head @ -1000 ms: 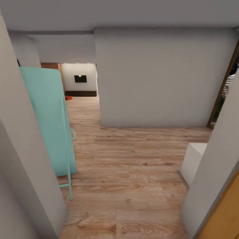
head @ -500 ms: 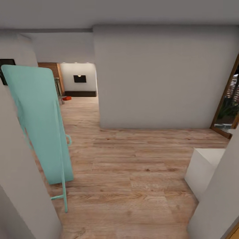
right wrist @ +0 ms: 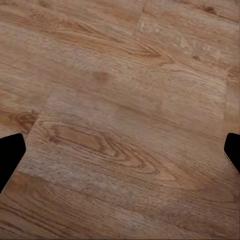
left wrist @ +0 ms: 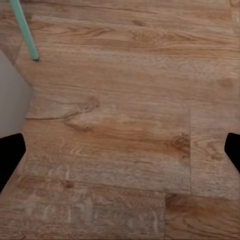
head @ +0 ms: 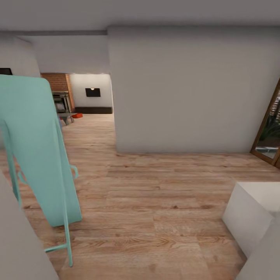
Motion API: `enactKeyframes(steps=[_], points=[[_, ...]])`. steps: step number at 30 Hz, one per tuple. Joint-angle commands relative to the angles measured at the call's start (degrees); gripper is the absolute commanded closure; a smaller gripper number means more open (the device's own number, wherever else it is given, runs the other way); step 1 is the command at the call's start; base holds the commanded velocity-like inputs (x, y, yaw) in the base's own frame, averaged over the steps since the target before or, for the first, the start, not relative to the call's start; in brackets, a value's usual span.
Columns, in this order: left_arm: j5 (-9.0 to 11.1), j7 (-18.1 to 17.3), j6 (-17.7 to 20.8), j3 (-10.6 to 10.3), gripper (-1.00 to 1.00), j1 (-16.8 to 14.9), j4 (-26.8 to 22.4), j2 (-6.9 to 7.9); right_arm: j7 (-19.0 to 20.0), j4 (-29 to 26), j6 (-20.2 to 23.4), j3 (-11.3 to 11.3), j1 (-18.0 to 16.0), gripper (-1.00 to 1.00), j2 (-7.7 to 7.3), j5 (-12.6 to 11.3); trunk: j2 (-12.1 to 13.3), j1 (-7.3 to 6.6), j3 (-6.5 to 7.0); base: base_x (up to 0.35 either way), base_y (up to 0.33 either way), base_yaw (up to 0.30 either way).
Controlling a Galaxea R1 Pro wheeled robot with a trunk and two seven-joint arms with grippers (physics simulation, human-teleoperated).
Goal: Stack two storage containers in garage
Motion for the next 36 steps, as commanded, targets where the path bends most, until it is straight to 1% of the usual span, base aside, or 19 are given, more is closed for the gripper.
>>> enactKeyframes(steps=[1, 36], points=[[0.09, -0.03, -0.17, 0.16, -1.00, -0.04, 0.04, -0.02, -0.43, 0.03, -0.08, 0.42, -0.04, -1.00, -0.05, 0.11, -0.03, 0.03, -0.06, 0.331, 0.000, 0.000], [-0.17, -0.03, 0.00, 0.13, -1.00, -0.04, 0.04, -0.03, -0.48, 0.03, 0.18, 0.36, -0.04, -1.00, -0.05, 0.04, -0.03, 0.03, -0.06, 0.331, 0.000, 0.000]])
